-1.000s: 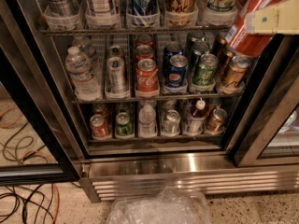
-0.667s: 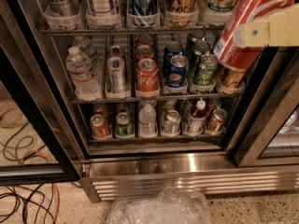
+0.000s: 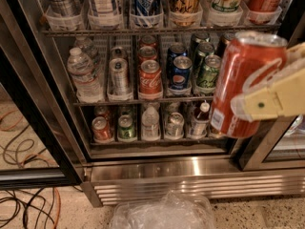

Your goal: Pick coke can from top shelf of fridge

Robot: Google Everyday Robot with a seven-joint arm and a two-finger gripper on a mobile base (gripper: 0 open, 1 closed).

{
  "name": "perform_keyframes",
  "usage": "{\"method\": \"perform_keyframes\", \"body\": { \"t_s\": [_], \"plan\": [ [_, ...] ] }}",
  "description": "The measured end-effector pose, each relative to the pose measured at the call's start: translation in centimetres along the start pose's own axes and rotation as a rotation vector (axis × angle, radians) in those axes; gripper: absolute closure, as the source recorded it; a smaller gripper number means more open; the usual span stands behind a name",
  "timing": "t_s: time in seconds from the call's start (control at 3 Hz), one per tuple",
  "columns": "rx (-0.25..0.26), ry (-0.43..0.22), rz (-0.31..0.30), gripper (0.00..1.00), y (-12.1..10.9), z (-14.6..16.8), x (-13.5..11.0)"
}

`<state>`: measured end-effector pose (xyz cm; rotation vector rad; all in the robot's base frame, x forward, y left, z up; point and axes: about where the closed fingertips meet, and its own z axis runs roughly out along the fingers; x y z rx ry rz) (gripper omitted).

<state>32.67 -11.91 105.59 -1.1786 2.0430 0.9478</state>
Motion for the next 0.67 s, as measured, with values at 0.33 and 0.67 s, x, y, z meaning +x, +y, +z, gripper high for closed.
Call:
{"method": "perform_keyframes", "body": {
  "t_s": [0.33, 0.67],
  "plan": [
    [0.03, 0.114, -0.016, 1.0, -0.72, 1.98, 1.97],
    [0.051, 0.13, -0.017, 1.0, -1.11, 2.0, 2.24]
  ]
}}
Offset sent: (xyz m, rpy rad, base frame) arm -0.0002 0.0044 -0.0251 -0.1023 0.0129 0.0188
